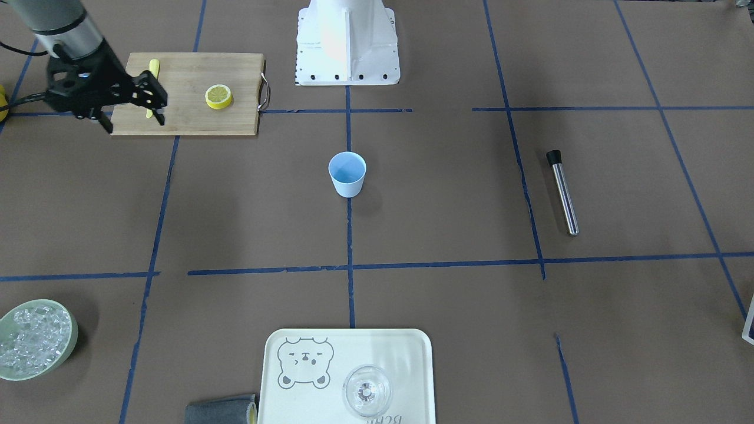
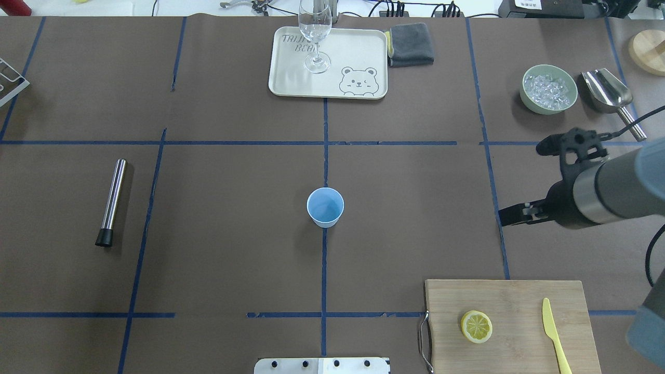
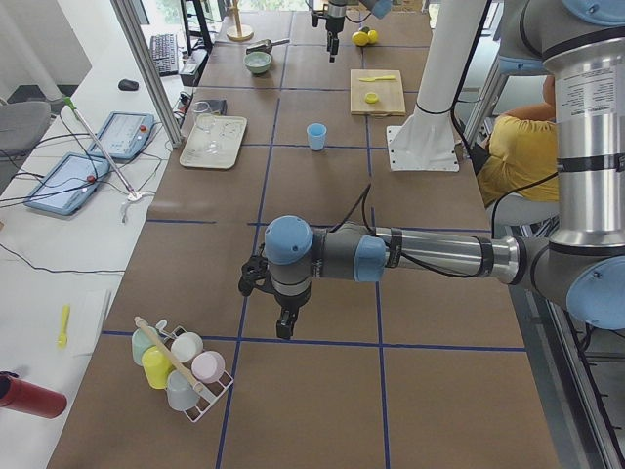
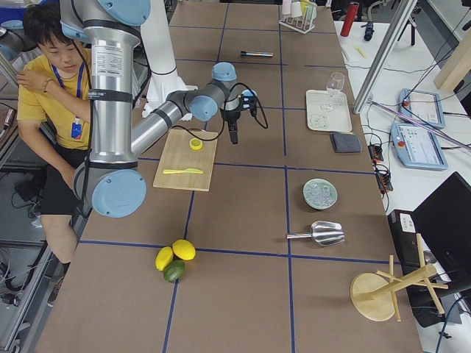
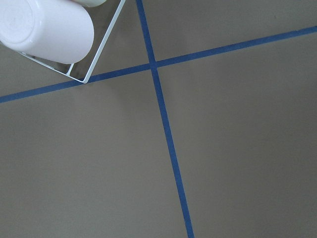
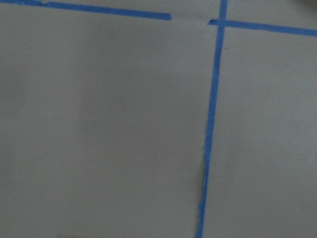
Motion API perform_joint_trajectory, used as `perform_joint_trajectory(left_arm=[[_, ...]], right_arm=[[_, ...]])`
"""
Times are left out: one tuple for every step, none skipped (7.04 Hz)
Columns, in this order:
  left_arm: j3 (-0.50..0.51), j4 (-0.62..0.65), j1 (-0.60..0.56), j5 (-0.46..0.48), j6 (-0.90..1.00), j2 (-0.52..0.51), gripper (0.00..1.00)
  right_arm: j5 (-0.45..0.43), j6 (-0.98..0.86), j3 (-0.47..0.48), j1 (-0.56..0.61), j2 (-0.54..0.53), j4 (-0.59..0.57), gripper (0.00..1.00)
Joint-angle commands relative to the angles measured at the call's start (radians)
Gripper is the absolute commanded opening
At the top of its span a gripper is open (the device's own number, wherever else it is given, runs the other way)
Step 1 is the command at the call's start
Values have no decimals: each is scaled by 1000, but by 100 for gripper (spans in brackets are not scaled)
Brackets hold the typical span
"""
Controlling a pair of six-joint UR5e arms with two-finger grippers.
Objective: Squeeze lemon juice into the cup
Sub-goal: 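Move the right gripper over the lemon slice on the wooden board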
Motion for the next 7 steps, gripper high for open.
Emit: perform_joint_trajectory(left_arm=[[-4,0,0,0,0,0,100],[-10,0,0,0,0,0,100],[-10,0,0,0,0,0,100],[-10,0,0,0,0,0,100],[-10,0,0,0,0,2,100],[-12,0,0,0,0,0,100],[-12,-2,0,0,0,0,100]], right_arm=[[-233,215,9,-273,19,0,100],[-292,287,6,-354,19,0,100],[-338,320,-1,-416,13,4,100],[-341,341,-13,-447,8,5,100],[-344,352,-22,-462,1,5,100],[-363,361,-36,-476,-6,5,100],[-364,365,-39,-488,-12,7,100]])
